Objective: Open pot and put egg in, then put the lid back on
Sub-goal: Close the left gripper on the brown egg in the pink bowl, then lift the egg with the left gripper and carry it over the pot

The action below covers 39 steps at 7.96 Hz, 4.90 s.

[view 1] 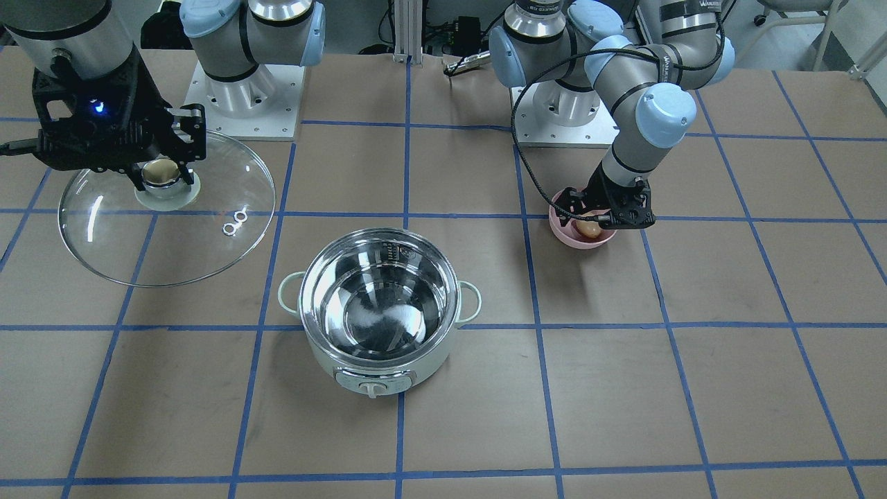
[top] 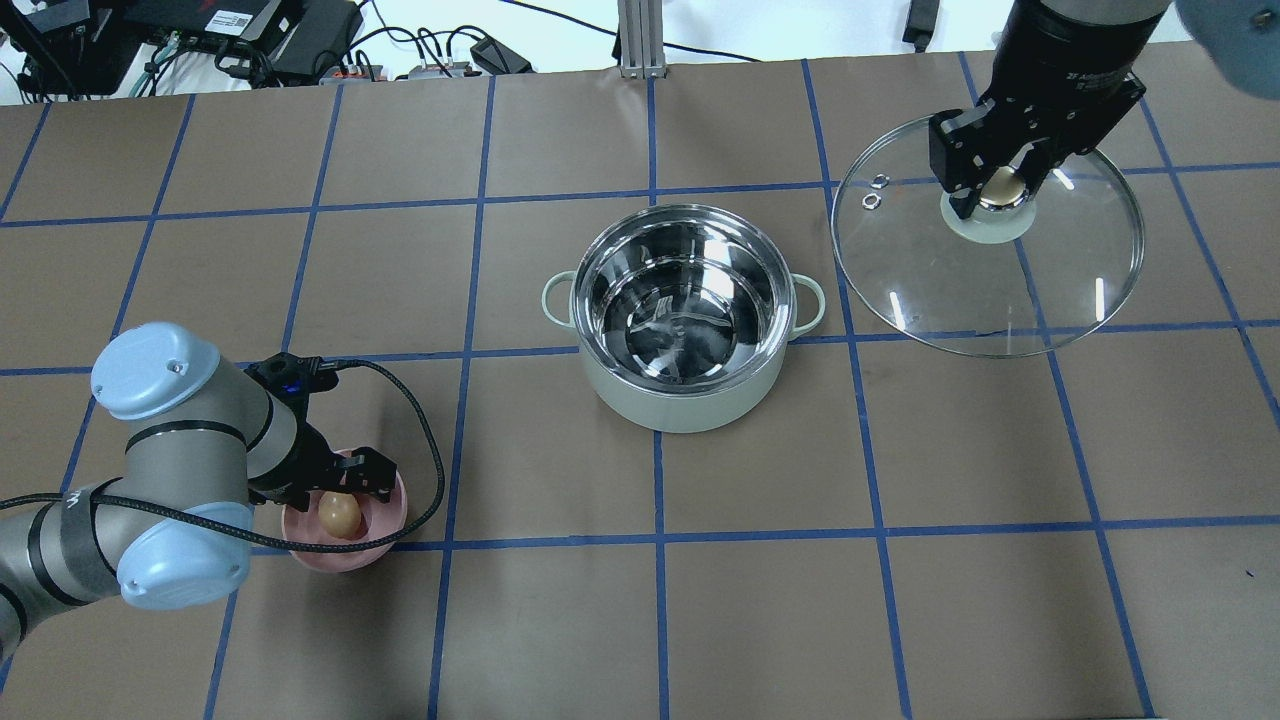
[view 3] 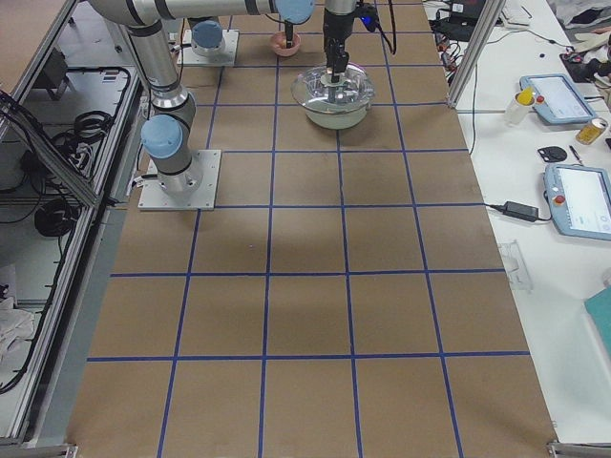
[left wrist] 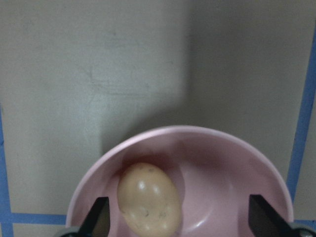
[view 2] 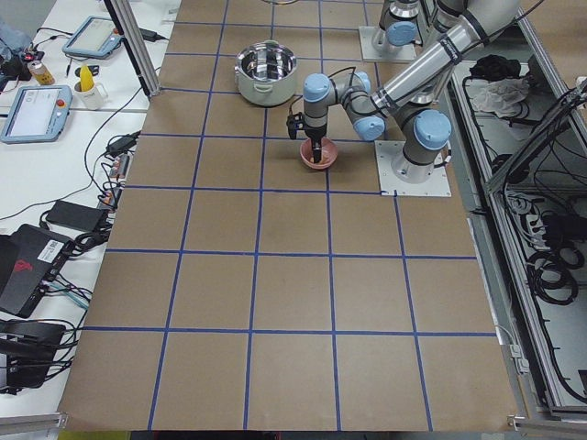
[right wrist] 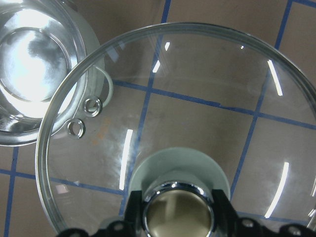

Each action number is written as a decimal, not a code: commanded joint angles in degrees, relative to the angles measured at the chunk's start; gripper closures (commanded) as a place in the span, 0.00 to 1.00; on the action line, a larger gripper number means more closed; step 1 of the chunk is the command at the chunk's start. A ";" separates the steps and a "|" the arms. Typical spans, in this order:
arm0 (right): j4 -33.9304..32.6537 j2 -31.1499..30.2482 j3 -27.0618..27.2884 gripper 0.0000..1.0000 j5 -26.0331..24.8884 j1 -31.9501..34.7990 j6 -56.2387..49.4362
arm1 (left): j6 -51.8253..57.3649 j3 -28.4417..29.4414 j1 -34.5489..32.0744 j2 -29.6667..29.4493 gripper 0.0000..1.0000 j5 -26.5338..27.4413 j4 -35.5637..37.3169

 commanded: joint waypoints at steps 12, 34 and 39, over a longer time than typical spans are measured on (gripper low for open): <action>0.17 -0.01 0.42 1.00 0.39 0.03 0.02 | 0.50 -1.35 0.00 -1.39 0.43 0.15 0.16; 0.52 -0.01 1.04 1.00 0.48 0.03 -0.50 | -8.76 27.35 -9.70 0.46 0.86 -1.60 -25.67; 0.61 0.08 1.04 1.00 0.39 0.03 -0.42 | -29.10 46.87 -34.42 -14.36 0.85 -3.89 -24.10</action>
